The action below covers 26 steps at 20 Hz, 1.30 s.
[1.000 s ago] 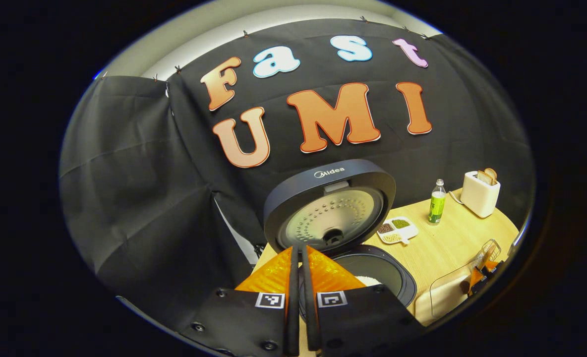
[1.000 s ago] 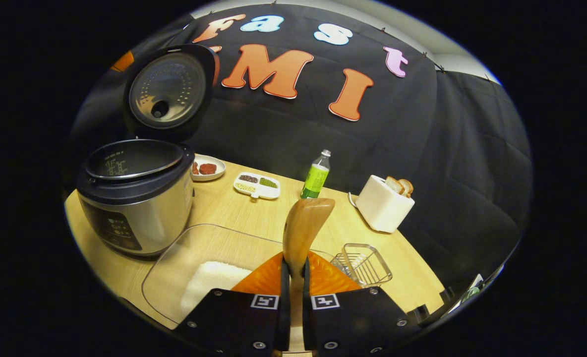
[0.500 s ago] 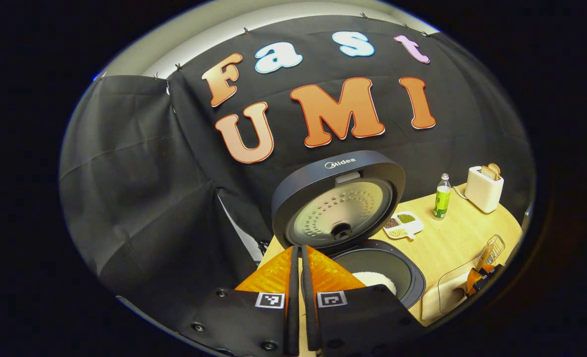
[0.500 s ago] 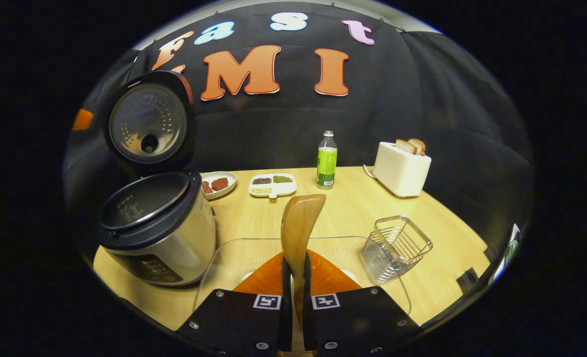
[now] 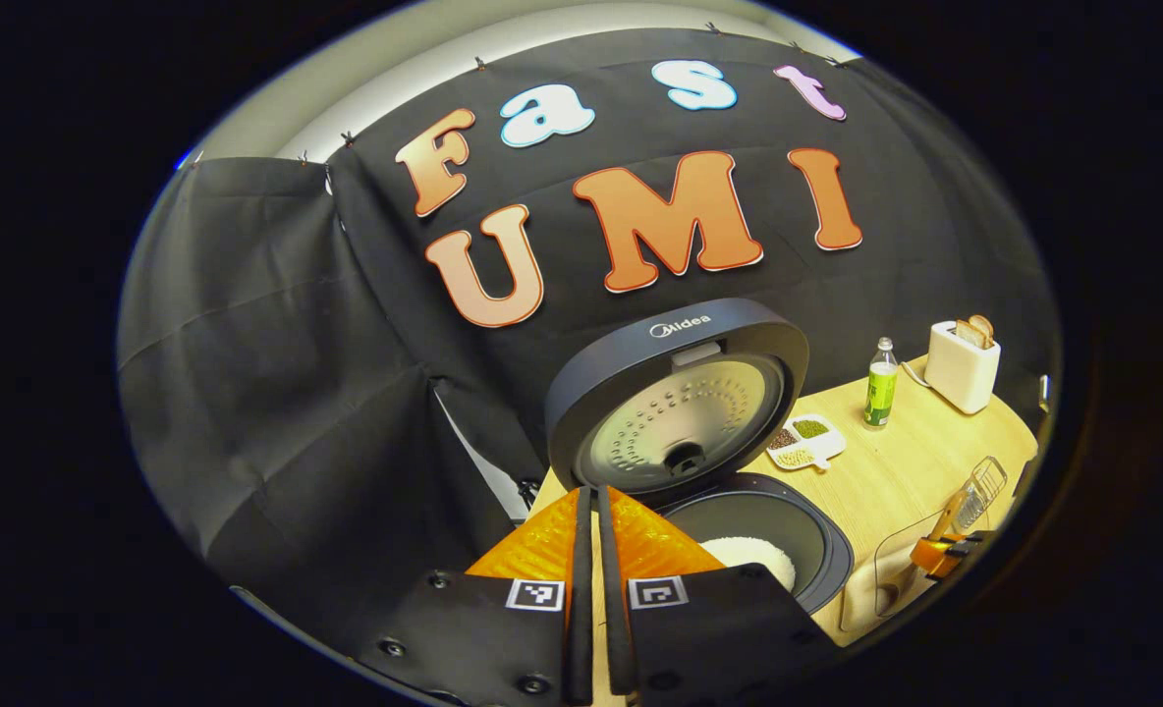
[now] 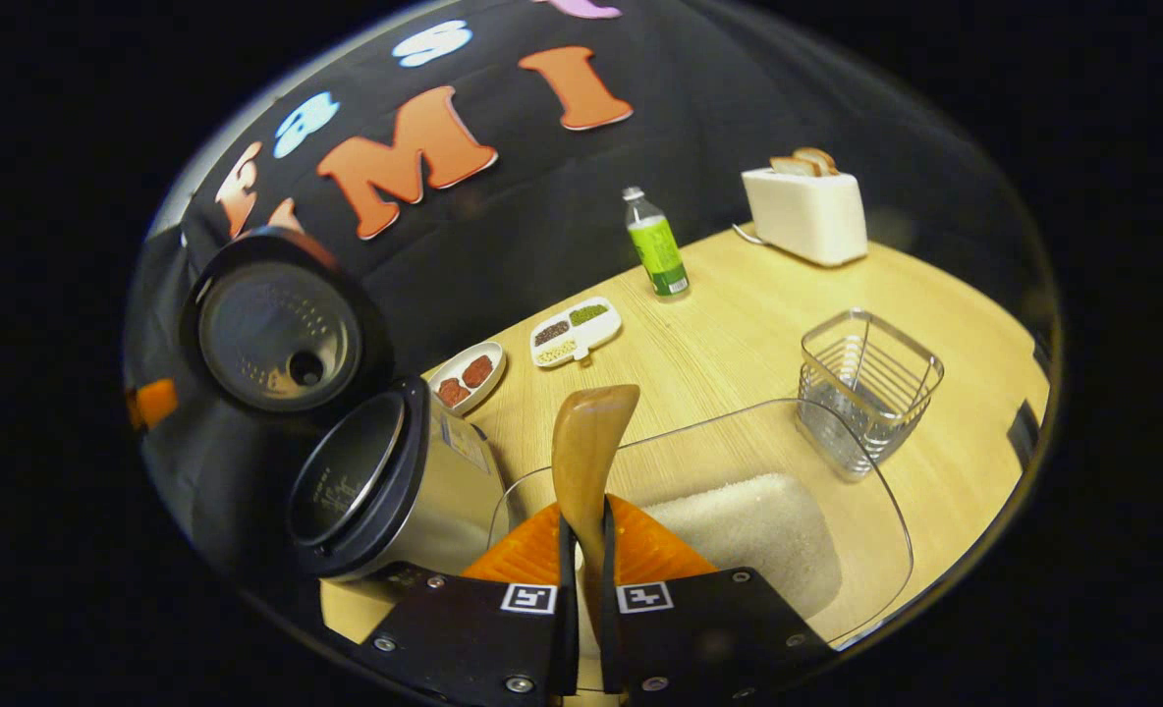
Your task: Close the left gripper, press the button to open the rice cooker; take a wooden spoon from the chopstick holder with the right hand, scoop a spoonful of rice and pour it into the rice cooker, then put the wooden spoon back into the chopstick holder.
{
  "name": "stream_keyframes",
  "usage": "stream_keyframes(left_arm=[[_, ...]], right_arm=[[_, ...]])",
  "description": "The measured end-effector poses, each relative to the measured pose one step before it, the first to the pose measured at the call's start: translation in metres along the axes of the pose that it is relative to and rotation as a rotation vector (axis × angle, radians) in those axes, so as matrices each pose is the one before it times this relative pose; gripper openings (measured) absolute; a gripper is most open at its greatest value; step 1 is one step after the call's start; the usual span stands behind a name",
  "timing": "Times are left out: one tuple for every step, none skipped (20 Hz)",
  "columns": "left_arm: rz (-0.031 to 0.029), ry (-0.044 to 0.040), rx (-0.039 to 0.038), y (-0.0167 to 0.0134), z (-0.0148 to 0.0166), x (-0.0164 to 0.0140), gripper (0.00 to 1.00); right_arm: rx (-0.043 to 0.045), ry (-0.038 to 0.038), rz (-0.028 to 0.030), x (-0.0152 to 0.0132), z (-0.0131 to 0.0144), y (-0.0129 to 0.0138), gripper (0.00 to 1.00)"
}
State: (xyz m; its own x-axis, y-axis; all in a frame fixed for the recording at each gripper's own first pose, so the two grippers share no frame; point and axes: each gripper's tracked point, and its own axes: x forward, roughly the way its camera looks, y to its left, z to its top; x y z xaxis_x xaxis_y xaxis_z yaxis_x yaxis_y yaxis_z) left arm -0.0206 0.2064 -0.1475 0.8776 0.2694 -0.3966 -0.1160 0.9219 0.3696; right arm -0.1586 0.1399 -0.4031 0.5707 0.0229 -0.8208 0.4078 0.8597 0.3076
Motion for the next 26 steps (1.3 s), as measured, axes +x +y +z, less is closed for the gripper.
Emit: stream_keyframes(left_arm=[[0.00169, 0.00187, 0.00408, 0.00063, 0.00100, 0.00023, 0.10], [0.00184, 0.00016, 0.00326, -0.00012, 0.00004, -0.00015, 0.10], [0.00136, 0.00210, 0.00195, -0.00171, 0.00104, 0.00040, 0.10], [0.00111, 0.00126, 0.00221, -0.00181, 0.00098, -0.00019, 0.10], [-0.00131, -0.00086, 0.00237, -0.00197, 0.00181, 0.00001, 0.10], [-0.00286, -0.00096, 0.00334, -0.00152, 0.00207, 0.00073, 0.10], [-0.00338, 0.00039, 0.00518, -0.00404, 0.00160, 0.00072, 0.10], [-0.00357, -0.00061, 0.00595, -0.00177, 0.00084, -0.00022, 0.10], [-0.00414, -0.00173, 0.00572, -0.00328, 0.00192, 0.00153, 0.10], [-0.00496, -0.00227, 0.00603, -0.00323, 0.00189, 0.00090, 0.10], [-0.00464, -0.00234, 0.00515, -0.00379, 0.00297, 0.00110, 0.10], [-0.00633, -0.00268, 0.00259, -0.00350, 0.00232, -0.00024, 0.10], [-0.00654, -0.00225, 0.00116, -0.00402, 0.00322, 0.00182, 0.10], [-0.00688, -0.00225, -0.00011, -0.00389, 0.00212, 0.00152, 0.10], [-0.00708, -0.00065, -0.00035, -0.00496, 0.00244, 0.00133, 0.10], [-0.00636, -0.00333, 0.00022, -0.00313, 0.00203, 0.00041, 0.10], [-0.00511, -0.00223, 0.00130, -0.00465, 0.00298, 0.00246, 0.10], [-0.00447, -0.00453, -0.00010, -0.00285, 0.00275, 0.00061, 0.10], [-0.00299, -0.00401, -0.00222, -0.00352, 0.00243, 0.00103, 0.10], [-0.00215, -0.00370, -0.00469, -0.00231, 0.00214, 0.00023, 0.10], [-0.00088, -0.00252, -0.00647, -0.00297, 0.00207, 0.00089, 0.10], [0.00012, -0.00200, -0.00709, -0.00202, 0.00190, 0.00148, 0.10], [0.00133, -0.00440, -0.00693, -0.00090, 0.00339, 0.00020, 0.10], [0.00392, -0.00558, -0.00425, -0.00103, 0.00179, -0.00116, 0.10], [0.00550, -0.00613, -0.00638, 0.00041, 0.00308, 0.00016, 0.10], [0.00981, -0.00514, -0.00321, 0.00218, 0.00118, -0.00077, 0.10]], right_arm=[[0.04164, 0.01274, 0.00919, 0.00103, -0.00007, -0.00229, 0.08], [0.02870, 0.01075, 0.00715, -0.00104, 0.00110, -0.00284, 0.08], [0.03231, 0.01466, 0.01240, 0.00102, -0.00033, -0.00082, 0.08], [0.02340, 0.01104, 0.00743, 0.00121, -0.00066, -0.00074, 0.08], [0.02440, 0.00387, 0.01355, 0.00100, 0.00251, -0.00014, 0.08], [0.02619, 0.00481, 0.01418, 0.00102, 0.00242, -0.00026, 0.08], [0.02902, 0.00048, 0.01591, 0.00002, 0.00356, 0.00022, 0.08], [0.01843, 0.00343, 0.01668, -0.00166, 0.00294, -0.00111, 0.08], [0.01801, 0.00438, 0.01776, 0.00021, 0.00355, -0.00134, 0.08], [0.01848, 0.00628, 0.01536, -0.00141, 0.00260, -0.00186, 0.08], [0.02509, 0.00097, 0.01990, -0.00002, 0.00506, -0.00103, 0.08], [0.01844, 0.00910, 0.01527, -0.00243, 0.00302, -0.00123, 0.08], [0.01728, -0.00687, 0.01575, -0.00102, 0.00569, -0.00109, 0.08], [0.00534, 0.00308, 0.00674, -0.00152, 0.00324, -0.00261, 0.08], [0.01432, -0.00678, 0.01282, -0.00229, 0.00520, -0.00174, 0.08], [0.00820, 0.00226, 0.00800, -0.00358, 0.00462, -0.00116, 0.08], [0.01895, -0.00376, 0.01858, -0.00289, 0.00631, 0.00156, 0.08], [0.01107, -0.00108, 0.00996, -0.00601, 0.00530, 0.00041, 0.08], [0.01839, -0.00253, 0.01628, -0.00394, 0.00680, 0.00217, 0.08], [0.00725, -0.00103, 0.00802, -0.00477, 0.00465, 0.00098, 0.08], [0.01389, 0.00016, 0.01645, -0.00290, 0.00674, 0.00394, 0.08], [0.01267, 0.00182, 0.01118, -0.00427, 0.00525, 0.00421, 0.08], [0.01691, 0.00365, 0.02461, -0.00460, 0.00595, 0.00625, 0.08], [0.01396, -0.00143, 0.01874, -0.00333, 0.00706, 0.00675, 0.08], [0.01651, 0.00017, 0.02439, -0.00228, 0.00698, 0.00857, 0.08], [0.01005, -0.00179, 0.01462, -0.00309, 0.00525, 0.00567, 0.08]])
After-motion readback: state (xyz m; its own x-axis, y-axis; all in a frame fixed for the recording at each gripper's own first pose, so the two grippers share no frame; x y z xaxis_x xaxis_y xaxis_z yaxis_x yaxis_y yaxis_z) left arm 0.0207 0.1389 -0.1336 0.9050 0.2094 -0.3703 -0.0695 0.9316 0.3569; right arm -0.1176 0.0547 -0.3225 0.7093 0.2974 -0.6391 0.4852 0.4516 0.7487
